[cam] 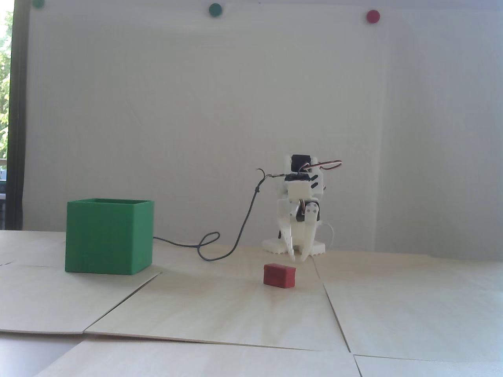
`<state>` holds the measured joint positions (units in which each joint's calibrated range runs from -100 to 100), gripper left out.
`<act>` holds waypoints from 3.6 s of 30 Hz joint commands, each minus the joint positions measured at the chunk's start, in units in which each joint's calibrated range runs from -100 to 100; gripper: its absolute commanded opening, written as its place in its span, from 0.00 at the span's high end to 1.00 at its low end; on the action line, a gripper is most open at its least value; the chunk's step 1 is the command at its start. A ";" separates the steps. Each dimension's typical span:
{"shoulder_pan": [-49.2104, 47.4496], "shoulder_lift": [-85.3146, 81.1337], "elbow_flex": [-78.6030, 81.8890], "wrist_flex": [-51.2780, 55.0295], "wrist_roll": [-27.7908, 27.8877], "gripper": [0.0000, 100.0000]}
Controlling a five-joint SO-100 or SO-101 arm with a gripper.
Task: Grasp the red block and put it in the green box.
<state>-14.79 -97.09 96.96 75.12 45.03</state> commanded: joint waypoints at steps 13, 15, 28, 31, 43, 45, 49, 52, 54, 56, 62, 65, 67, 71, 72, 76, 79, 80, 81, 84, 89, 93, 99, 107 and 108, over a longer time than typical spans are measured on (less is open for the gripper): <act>0.43 -0.46 0.74 2.11 -0.11 0.97; 0.43 -0.46 0.74 2.11 -0.11 0.97; 0.43 -0.46 0.74 2.11 -0.11 0.97; 0.43 -0.46 0.74 2.11 -0.11 0.97; 0.43 -0.46 0.74 2.11 -0.11 0.97; 0.43 -0.46 0.74 2.11 -0.11 0.97; 0.43 -0.46 0.74 2.11 -0.11 0.97; 0.43 -0.46 0.74 2.11 -0.11 0.97; 0.43 -0.46 0.74 2.11 -0.11 0.97; 0.43 -0.46 0.74 2.11 -0.11 0.97; 0.43 -0.46 0.74 2.11 -0.11 0.97; 0.43 -0.46 0.74 2.11 -0.11 0.97; 0.43 -0.46 0.74 2.11 -0.11 0.97; 0.43 -0.46 0.74 2.11 -0.11 0.97; 0.43 -0.46 0.74 2.11 -0.11 0.97; 0.43 -0.46 0.74 2.11 -0.11 0.97; 0.43 -0.46 0.74 2.11 -0.11 0.97; 0.43 -0.46 0.74 2.11 -0.11 0.97; 0.43 -0.46 0.74 2.11 -0.11 0.97; 0.43 -0.46 0.74 2.11 -0.11 0.97; 0.19 -0.54 0.74 2.03 -0.11 0.97; 0.11 0.17 0.74 2.03 -0.11 0.97; 0.11 -0.54 0.47 2.03 0.21 0.97; 2.44 0.17 -6.89 1.01 0.31 0.97; 3.49 0.25 -10.44 1.01 0.31 0.97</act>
<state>-14.25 -97.09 95.79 75.12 45.03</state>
